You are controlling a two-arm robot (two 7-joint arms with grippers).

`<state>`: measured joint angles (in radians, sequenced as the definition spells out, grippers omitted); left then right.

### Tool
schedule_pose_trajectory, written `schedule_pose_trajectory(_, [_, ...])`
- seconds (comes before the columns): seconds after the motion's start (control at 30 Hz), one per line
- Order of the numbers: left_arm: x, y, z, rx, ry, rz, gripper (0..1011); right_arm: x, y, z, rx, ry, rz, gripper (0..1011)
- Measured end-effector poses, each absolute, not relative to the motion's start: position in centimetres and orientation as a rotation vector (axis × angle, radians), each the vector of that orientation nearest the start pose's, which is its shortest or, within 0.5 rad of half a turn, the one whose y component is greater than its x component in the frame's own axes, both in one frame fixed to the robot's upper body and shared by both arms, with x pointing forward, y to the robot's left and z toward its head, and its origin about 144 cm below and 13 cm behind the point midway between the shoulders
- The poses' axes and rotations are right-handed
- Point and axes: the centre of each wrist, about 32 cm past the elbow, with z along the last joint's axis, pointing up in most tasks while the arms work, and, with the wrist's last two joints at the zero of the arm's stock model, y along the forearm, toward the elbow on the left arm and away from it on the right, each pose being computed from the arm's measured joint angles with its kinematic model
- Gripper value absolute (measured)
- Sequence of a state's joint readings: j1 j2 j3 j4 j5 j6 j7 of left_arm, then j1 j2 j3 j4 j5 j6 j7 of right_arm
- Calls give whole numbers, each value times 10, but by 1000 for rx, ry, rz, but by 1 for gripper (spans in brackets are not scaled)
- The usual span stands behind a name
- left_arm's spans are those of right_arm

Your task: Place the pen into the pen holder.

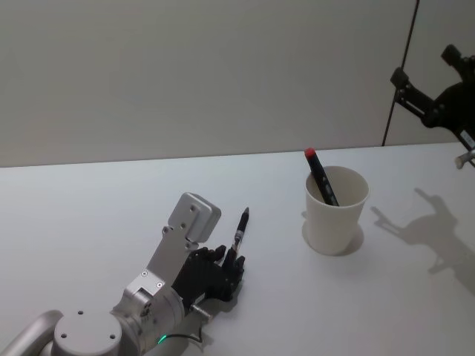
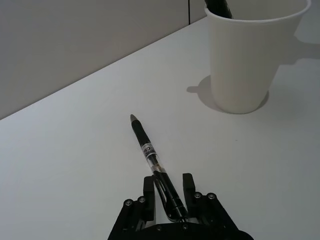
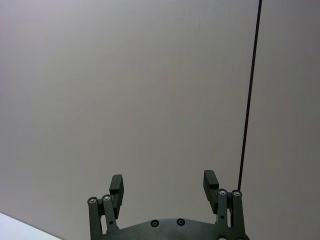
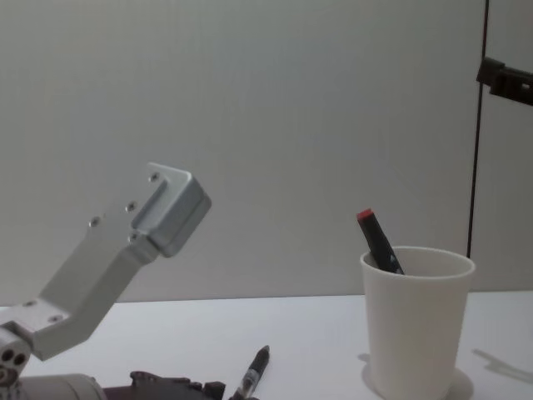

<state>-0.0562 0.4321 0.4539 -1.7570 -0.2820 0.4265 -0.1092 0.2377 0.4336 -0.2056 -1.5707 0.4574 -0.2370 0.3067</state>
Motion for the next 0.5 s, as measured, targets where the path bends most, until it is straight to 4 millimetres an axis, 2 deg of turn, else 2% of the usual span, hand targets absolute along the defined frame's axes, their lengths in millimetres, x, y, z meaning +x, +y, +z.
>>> schedule_pose_trajectory(0.17, [438,199,1176,410,117,989,203,514,-292,1228,258,-311,-1061,1001])
schedule_pose_trajectory(0.33, [438,199,1177,408,116,989,120,514,-292,1228,258,-311,-1061,1002])
schedule_pose_trajectory(0.5, [438,199,1177,408,116,989,90,514,-292,1228,258,-311,-1061,1002])
